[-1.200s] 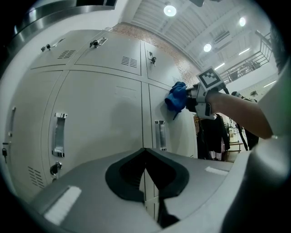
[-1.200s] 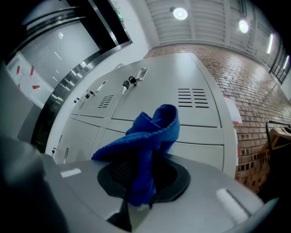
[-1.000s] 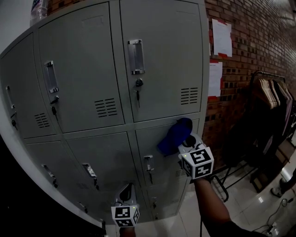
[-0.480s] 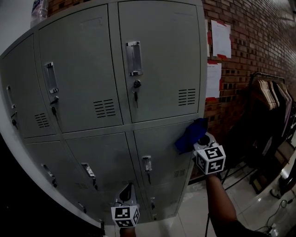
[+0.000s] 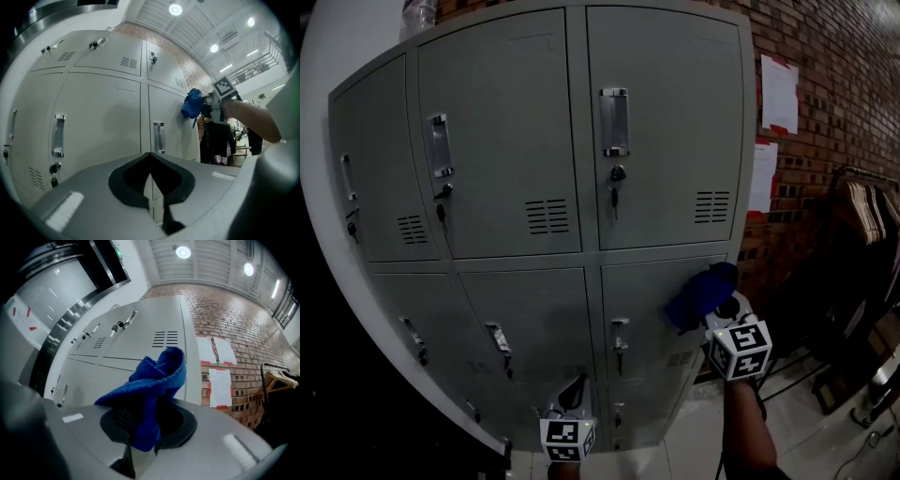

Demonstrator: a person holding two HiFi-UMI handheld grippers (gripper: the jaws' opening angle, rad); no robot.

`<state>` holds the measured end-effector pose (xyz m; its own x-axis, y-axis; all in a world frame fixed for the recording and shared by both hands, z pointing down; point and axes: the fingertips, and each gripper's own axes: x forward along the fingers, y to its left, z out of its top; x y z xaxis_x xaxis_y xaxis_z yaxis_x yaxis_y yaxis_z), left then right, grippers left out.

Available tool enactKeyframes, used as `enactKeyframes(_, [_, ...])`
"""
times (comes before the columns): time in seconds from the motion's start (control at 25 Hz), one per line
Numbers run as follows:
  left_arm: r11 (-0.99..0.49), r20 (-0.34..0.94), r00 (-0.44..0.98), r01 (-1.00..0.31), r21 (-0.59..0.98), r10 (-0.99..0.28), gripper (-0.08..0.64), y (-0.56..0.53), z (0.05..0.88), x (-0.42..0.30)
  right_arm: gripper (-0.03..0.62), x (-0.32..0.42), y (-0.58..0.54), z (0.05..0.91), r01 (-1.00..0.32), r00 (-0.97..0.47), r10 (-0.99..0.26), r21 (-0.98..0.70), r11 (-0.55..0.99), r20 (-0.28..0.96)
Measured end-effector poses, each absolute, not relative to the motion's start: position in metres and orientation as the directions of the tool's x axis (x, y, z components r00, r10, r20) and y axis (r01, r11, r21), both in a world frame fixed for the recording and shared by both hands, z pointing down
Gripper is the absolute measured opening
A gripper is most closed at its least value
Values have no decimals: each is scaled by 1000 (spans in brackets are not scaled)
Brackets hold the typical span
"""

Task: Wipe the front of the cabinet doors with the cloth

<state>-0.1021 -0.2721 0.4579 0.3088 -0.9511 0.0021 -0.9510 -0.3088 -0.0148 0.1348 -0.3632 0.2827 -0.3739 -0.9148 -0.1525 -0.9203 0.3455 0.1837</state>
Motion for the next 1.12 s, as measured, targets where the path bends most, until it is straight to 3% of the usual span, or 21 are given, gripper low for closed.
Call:
enactKeyframes(0.28, [-301,6,300,-954,-10,-954,17,-266,460,-115,80,47,-356,331,-863,-485,-872,195,465,-69])
enactKeyframes(0.68, [-260,5,260,-965,1,-965,17,-260,461,-150,78,-45,-354,322,-779,-602,-797,253,573,-47])
enactKeyframes(1.12, [-251,12,251,-968,6,-968,17,-262,465,-159,67,-27,-361,323,-807,-573,-818,208,552,-51])
